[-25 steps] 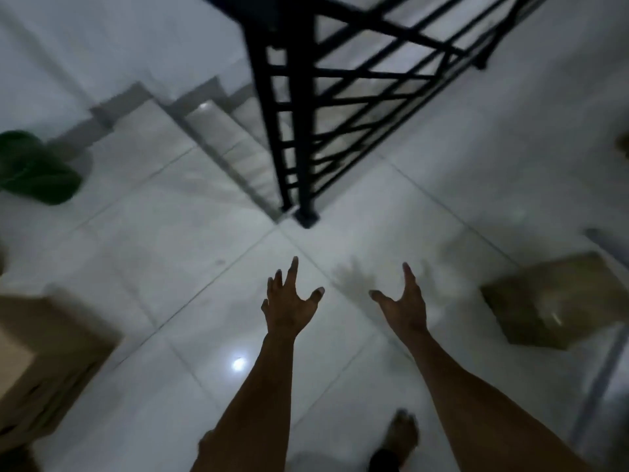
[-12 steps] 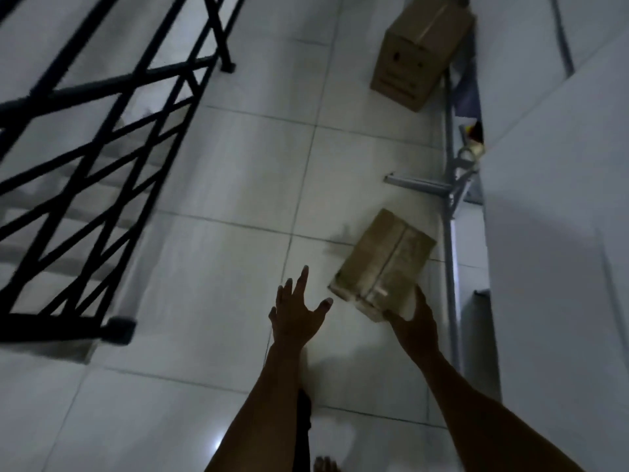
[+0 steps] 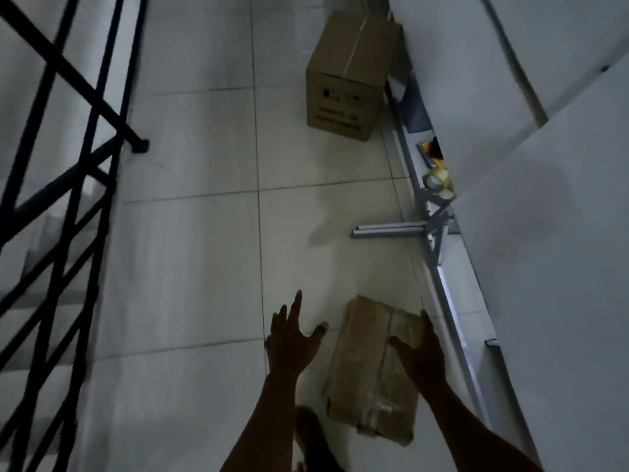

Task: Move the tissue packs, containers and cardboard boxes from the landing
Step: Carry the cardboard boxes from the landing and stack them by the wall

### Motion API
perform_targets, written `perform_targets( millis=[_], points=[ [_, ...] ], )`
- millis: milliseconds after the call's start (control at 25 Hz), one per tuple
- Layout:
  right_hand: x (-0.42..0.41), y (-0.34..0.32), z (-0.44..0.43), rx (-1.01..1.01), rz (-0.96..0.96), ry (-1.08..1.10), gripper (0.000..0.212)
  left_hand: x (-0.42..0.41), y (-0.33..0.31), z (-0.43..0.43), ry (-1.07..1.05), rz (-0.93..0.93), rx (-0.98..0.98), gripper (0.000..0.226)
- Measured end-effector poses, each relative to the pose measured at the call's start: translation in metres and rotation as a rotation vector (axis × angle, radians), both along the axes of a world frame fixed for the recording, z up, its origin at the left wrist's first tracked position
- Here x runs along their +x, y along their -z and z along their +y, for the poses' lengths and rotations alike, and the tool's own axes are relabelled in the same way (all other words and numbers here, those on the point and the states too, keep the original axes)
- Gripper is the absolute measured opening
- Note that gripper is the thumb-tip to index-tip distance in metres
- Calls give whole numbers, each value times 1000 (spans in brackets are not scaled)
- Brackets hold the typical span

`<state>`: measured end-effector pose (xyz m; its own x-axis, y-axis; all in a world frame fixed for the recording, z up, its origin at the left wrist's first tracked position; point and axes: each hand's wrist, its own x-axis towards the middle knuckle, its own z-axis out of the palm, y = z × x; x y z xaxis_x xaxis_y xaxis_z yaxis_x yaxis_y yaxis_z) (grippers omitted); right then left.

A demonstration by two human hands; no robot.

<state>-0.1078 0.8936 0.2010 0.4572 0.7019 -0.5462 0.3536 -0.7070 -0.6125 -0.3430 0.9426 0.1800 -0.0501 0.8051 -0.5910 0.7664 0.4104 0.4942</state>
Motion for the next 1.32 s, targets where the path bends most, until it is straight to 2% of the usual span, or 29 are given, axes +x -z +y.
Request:
perform_targets(
  millis=[240,320,400,640,800,920,1080,1160,1320],
  points=[
    [22,40,232,7,96,133,100,22,29,255,71,-16,15,89],
    [29,57,317,45,58,147,101,33,45,352,104,-32,60,88],
    [39,72,396,31,29,131,102,41,62,439,49,-58,69,89],
    [74,71,623,83,12,139,108,77,66,674,45,-115,101,88],
    [108,121,786,124,-41,191,109,102,113,836,66,-70,164,90],
    [127,150,873,94,-20,185,107,111,138,911,120,49,213,91],
    [151,183,943,69,-84,156,89,124,176,1000,65,-174,150,94],
    [163,189,965,64,-62,161,84,137,178,1023,116,-228,178,94],
    [176,196,984,80,10,154,99,157,179,1048,191,-253,177,90]
  ],
)
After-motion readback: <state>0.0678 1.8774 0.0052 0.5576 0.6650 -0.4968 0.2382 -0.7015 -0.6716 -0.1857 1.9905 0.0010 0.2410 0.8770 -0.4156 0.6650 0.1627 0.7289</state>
